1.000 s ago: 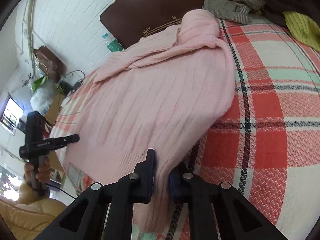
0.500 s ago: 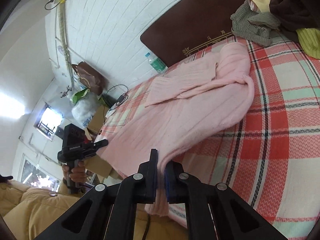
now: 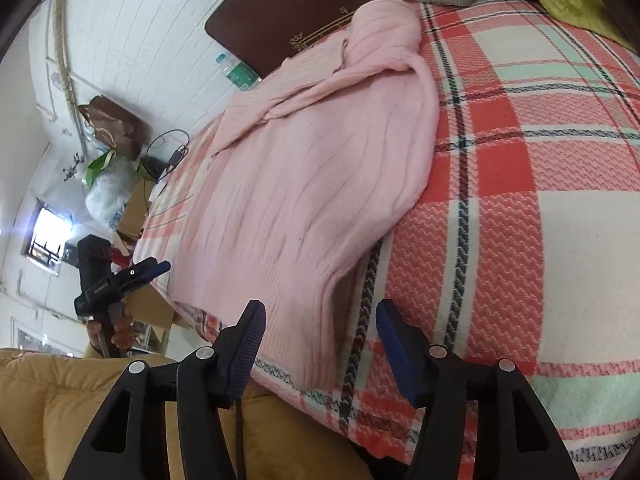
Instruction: Fold clothes
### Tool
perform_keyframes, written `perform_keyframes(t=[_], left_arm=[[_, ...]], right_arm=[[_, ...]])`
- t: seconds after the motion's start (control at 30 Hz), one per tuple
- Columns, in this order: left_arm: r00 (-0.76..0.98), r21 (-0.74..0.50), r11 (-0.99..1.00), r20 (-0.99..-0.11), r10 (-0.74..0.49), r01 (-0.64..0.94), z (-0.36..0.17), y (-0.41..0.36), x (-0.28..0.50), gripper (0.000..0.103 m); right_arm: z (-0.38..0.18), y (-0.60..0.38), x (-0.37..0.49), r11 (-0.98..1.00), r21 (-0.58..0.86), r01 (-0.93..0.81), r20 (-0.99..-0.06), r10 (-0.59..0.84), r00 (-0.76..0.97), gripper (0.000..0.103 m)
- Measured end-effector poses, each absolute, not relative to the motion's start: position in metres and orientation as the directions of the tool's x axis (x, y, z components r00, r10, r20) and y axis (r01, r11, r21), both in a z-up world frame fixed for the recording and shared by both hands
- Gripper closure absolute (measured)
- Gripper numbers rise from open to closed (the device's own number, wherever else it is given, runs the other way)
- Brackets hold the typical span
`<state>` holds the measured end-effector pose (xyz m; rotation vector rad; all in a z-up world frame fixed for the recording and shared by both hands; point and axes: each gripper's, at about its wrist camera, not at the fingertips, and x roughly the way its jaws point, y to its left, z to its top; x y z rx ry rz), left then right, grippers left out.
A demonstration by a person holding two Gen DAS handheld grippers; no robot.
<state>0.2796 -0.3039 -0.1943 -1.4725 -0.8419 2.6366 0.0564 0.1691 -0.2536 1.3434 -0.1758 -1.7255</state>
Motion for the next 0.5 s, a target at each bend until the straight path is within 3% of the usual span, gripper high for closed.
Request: perform_keyframes(t=[0.13, 0.17, 0.2, 0.23, 0.27, 0.4, 0.5], left_arm=[[-0.528, -0.394, -0.892, -0.818, 0.230, 0.223, -0.200, -0.287, 0.273, 0.017], [-0.518, -0.392, -0.893, -0.823, 0.233, 0.220, -0.199, -0.284, 0.271, 0.019], [-0.509, -0.394, -0.893, -0.827, 0.241, 0.218, -0.199, -0.283, 0.269, 0.034], [-0.497, -0.413, -0.885, -0.827, 0.263, 0.218, -0.199, -0.283, 0.268, 0.065], [-0.479, -0.434, -0.873, -0.828, 0.291, 0.221, -0.200, -0.283, 0.267, 0.084], [-0.482, -0.536, -0.805, -0.792, 0.375, 0.255, -0.198, -0.293, 0.265, 0.087], [-0.532, -0.647, -0.722, -0.713, 0.458, 0.246, -0.184, -0.306, 0.265, 0.087]], right_arm=[[-0.255, 0.157, 0.060, -0.561, 0.588, 0.583, -0.682, -0.731, -0.017, 0.044], [-0.258, 0.154, 0.061, -0.563, 0.585, 0.584, -0.688, -0.725, -0.010, 0.053], [-0.260, 0.151, 0.061, -0.565, 0.581, 0.586, -0.696, -0.718, -0.001, 0.080], [-0.262, 0.148, 0.062, -0.567, 0.578, 0.588, -0.704, -0.710, 0.007, 0.095], [-0.264, 0.148, 0.063, -0.561, 0.589, 0.582, -0.698, -0.715, 0.017, 0.096], [-0.254, 0.152, 0.057, -0.511, 0.660, 0.550, -0.632, -0.774, 0.039, 0.097], [-0.235, 0.160, 0.046, -0.464, 0.709, 0.532, -0.562, -0.827, 0.027, 0.097]])
